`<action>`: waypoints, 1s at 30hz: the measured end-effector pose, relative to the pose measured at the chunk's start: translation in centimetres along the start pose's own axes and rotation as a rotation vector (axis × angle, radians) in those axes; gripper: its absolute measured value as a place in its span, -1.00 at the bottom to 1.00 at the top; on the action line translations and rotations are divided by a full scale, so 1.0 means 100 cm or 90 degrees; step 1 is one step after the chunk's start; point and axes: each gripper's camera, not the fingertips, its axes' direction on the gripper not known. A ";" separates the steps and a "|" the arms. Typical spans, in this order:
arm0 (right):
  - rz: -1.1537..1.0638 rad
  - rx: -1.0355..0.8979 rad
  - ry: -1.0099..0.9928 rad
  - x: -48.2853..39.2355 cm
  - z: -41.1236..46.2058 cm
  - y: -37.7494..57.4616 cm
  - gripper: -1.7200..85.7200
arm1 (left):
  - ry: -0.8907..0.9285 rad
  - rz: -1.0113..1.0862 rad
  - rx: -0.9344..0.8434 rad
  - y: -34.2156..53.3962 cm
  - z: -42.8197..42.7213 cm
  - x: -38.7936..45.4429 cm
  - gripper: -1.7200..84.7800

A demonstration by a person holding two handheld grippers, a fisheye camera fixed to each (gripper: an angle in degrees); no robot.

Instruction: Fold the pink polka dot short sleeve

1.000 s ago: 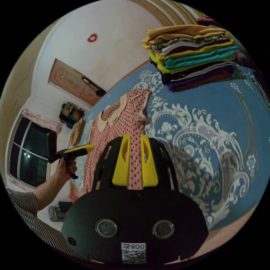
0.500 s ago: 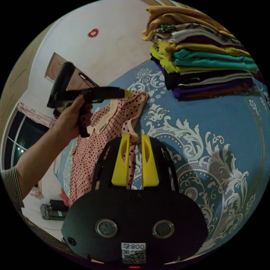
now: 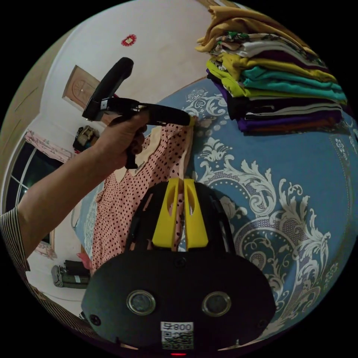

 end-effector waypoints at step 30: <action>-0.291 -0.107 0.092 -0.075 0.114 -0.022 -0.87 | 0.122 -0.237 0.069 0.004 -0.039 -0.183 -0.92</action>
